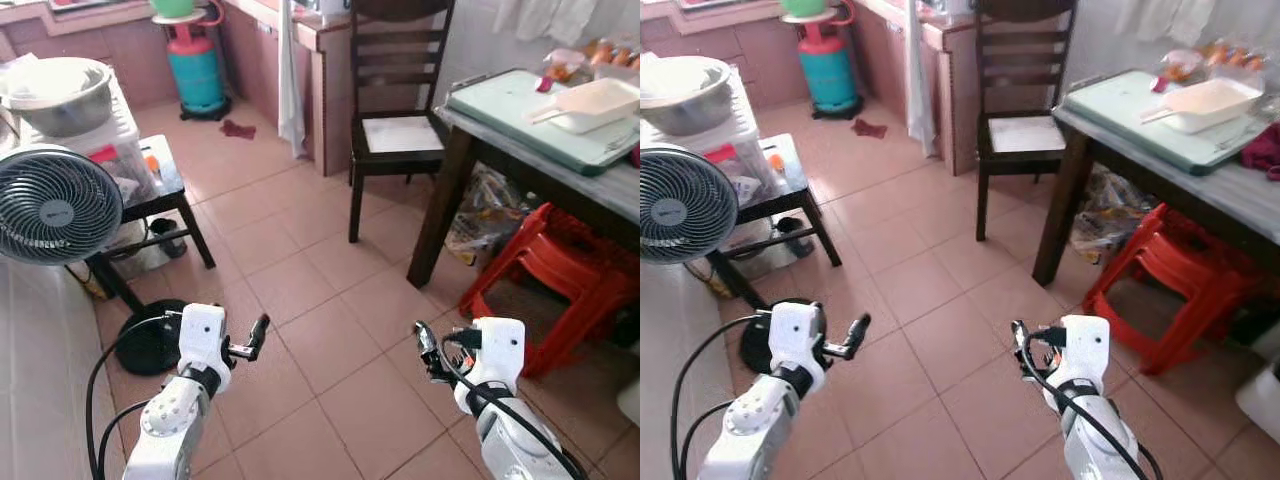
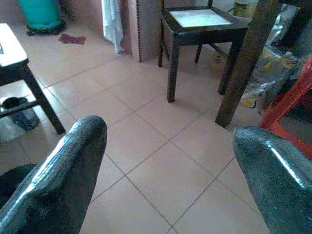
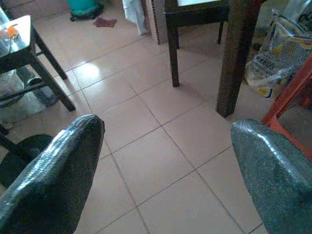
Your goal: Setting the table
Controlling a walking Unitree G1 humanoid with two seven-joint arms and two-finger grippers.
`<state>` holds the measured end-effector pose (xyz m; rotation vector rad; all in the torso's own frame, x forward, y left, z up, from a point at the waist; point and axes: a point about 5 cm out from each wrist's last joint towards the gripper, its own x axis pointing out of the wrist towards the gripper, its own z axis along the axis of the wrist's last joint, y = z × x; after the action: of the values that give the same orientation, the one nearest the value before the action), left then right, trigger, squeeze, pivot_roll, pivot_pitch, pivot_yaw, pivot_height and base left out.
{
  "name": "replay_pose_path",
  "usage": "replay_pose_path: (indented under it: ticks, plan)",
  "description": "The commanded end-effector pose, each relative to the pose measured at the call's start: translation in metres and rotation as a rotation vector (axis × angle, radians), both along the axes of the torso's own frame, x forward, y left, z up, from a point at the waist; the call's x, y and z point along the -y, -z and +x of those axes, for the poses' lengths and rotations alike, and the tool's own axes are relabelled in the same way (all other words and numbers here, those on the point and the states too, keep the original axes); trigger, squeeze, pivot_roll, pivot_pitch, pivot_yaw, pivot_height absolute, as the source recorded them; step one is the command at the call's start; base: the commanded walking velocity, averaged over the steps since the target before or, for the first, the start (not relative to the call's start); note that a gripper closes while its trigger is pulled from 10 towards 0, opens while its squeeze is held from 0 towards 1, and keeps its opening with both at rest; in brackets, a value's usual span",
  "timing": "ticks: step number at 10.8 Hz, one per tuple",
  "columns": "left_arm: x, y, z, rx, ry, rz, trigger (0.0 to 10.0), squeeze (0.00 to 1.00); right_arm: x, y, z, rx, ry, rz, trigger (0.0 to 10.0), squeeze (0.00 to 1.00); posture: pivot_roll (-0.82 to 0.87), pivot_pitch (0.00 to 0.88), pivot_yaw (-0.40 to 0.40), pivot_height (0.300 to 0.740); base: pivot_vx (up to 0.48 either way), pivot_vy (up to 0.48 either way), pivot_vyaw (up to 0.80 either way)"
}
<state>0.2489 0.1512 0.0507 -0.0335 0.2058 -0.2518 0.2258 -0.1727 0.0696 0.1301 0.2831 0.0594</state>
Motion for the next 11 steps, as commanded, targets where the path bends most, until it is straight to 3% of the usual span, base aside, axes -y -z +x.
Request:
replay_pose_path:
  ticks: [1,4,8,11]
  plan:
    - [0.004,0.001,-0.001,-0.013,0.006,-0.004,10.0,0.00,0.006,-0.002,-0.001,0.000,0.025,-0.008,10.0,0.00,-0.11,0.045,0.058,0.740,0.000,-0.420,0.00]
    - [0.005,0.001,-0.003,-0.016,0.014,0.000,10.0,0.00,0.007,-0.002,-0.003,-0.001,0.035,-0.008,10.0,0.00,-0.12,0.049,0.063,0.740,0.000,-0.421,0.00]
    - [0.009,-0.021,0.016,0.074,0.011,-0.071,10.0,0.00,0.007,-0.007,-0.001,0.017,0.048,0.002,10.0,0.00,-0.12,0.051,0.064,0.740,0.000,0.000,0.00]
    - [0.014,-0.029,0.025,0.100,0.020,-0.094,10.0,0.00,0.008,-0.007,-0.001,0.015,0.050,0.000,10.0,0.00,-0.13,0.052,0.066,0.740,0.194,0.000,-0.70]
